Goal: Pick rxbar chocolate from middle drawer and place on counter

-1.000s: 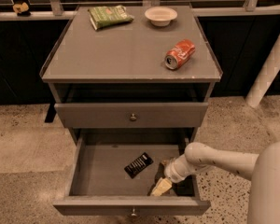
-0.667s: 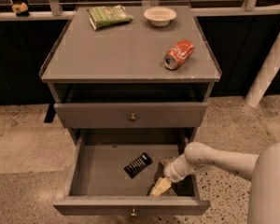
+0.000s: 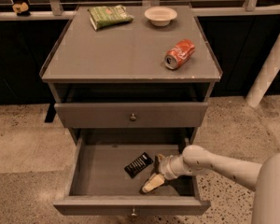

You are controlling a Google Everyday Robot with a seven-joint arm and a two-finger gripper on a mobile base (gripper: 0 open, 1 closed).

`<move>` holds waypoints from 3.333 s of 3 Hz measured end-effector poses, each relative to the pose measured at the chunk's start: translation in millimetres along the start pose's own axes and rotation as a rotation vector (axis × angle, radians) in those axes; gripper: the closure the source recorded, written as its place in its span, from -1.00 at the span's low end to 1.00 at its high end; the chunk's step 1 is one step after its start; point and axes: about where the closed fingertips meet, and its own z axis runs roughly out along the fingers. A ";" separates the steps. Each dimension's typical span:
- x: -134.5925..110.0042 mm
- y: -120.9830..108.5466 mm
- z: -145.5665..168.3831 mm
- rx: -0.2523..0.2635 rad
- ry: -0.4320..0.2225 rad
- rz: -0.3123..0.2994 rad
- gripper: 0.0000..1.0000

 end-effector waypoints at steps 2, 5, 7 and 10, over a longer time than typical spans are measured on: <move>-15.8 1.0 -4.1 0.018 -0.006 -0.030 -1.00; -36.2 2.9 32.7 0.056 -0.112 -0.026 -1.00; -35.0 6.7 43.9 0.053 -0.121 -0.014 -1.00; -35.1 6.7 44.0 0.053 -0.121 -0.014 0.31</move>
Offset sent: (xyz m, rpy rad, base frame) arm 0.0152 0.0143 0.0389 -0.0202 -0.0945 0.0148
